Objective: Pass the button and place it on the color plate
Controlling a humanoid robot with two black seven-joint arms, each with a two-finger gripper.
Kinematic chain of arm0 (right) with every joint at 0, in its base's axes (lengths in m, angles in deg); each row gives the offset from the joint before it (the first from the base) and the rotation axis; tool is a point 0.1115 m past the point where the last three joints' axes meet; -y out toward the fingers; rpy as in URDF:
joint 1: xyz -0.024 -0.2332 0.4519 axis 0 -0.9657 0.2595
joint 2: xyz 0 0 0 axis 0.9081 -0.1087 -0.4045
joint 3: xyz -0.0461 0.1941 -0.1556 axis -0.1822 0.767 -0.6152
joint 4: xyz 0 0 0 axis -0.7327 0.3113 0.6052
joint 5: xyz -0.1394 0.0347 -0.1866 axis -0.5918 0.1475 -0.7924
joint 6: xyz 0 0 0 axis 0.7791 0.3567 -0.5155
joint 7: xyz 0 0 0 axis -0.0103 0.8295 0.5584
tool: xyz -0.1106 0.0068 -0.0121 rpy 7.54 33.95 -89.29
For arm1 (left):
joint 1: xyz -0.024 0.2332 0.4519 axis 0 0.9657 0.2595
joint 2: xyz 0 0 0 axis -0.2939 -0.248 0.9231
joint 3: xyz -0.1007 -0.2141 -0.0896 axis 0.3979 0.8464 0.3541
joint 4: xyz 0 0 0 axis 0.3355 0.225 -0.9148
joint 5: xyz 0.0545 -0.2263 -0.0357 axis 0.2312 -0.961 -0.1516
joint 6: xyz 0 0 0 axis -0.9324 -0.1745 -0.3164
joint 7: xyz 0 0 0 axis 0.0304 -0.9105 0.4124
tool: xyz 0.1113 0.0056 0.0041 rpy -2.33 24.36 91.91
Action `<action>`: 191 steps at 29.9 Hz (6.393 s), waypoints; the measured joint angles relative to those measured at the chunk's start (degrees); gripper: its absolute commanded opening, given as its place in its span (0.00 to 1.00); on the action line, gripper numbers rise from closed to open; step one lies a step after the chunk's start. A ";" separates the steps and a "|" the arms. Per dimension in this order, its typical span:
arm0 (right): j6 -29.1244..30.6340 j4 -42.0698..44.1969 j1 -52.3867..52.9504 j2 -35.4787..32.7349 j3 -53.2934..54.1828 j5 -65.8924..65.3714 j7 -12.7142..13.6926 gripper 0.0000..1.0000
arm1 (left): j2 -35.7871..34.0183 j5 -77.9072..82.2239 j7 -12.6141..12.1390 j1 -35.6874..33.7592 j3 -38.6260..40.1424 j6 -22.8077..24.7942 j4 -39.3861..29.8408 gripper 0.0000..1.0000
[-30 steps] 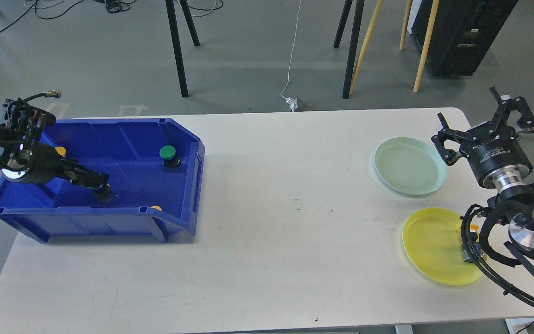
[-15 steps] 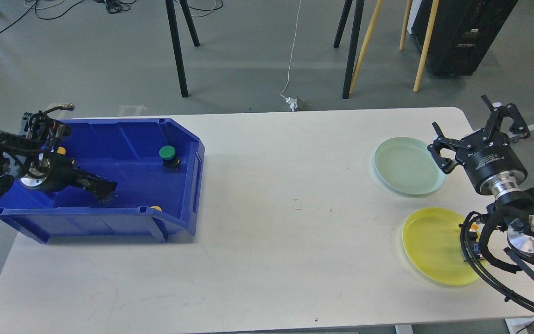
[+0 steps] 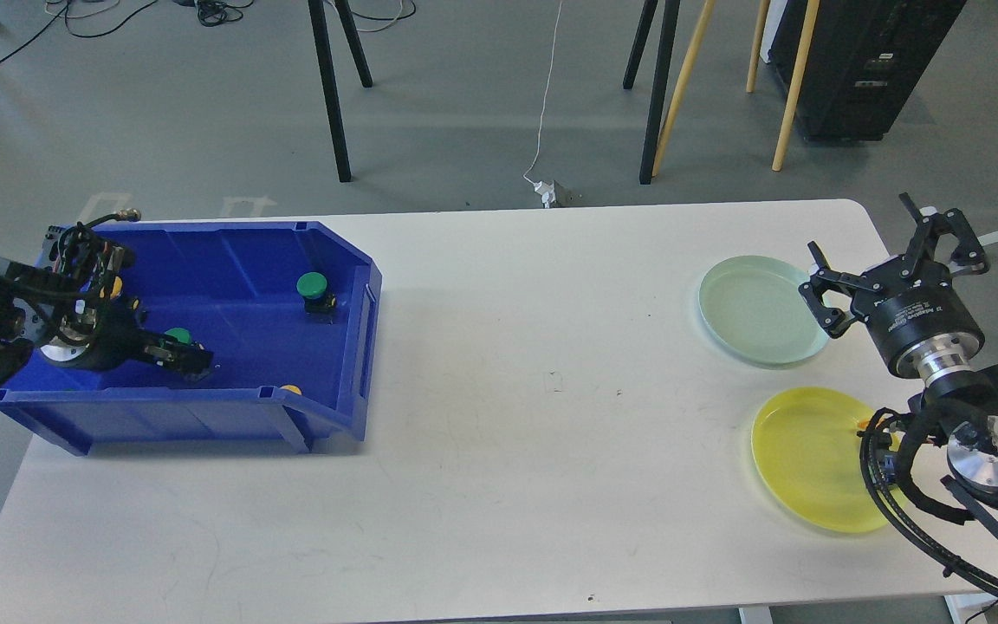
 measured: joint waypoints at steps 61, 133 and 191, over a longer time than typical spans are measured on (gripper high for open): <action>3.83 -4.67 4.16 -4.05 -11.80 -34.39 -0.57 0.96 | 22.25 -60.30 0.00 -1.90 16.93 0.00 -13.37 0.10; 0.24 11.55 21.01 18.98 -20.74 -34.30 -1.79 0.01 | 24.53 -62.22 0.01 -0.95 17.07 0.00 -10.94 0.77; -13.47 30.70 19.99 17.27 -7.79 -18.41 11.97 0.99 | 24.52 -64.20 0.01 -0.52 17.07 -0.01 -10.66 0.81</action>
